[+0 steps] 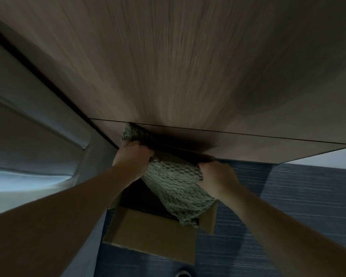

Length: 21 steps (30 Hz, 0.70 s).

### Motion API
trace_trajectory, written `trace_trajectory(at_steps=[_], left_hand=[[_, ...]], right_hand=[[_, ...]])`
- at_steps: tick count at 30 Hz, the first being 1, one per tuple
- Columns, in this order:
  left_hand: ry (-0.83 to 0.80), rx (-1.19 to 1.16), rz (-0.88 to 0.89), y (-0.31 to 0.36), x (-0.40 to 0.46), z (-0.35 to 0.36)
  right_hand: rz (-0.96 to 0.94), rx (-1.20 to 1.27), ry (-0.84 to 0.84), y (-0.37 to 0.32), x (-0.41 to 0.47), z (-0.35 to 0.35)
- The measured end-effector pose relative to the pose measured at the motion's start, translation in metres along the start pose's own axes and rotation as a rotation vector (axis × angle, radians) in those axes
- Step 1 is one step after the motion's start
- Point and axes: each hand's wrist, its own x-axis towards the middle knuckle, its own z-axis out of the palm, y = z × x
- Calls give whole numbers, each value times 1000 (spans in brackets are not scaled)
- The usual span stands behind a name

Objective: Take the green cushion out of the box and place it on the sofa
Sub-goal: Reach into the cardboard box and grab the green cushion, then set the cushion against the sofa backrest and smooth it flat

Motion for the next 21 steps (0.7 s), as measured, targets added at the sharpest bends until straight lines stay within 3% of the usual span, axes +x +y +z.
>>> trace_trajectory(at_steps=[12, 21], left_hand=[[275, -360, 63, -17, -57, -55], [579, -378, 200, -15, -140, -139]], right_hand=[[12, 186, 75, 4, -48, -57], [4, 206, 214, -24, -129, -152]])
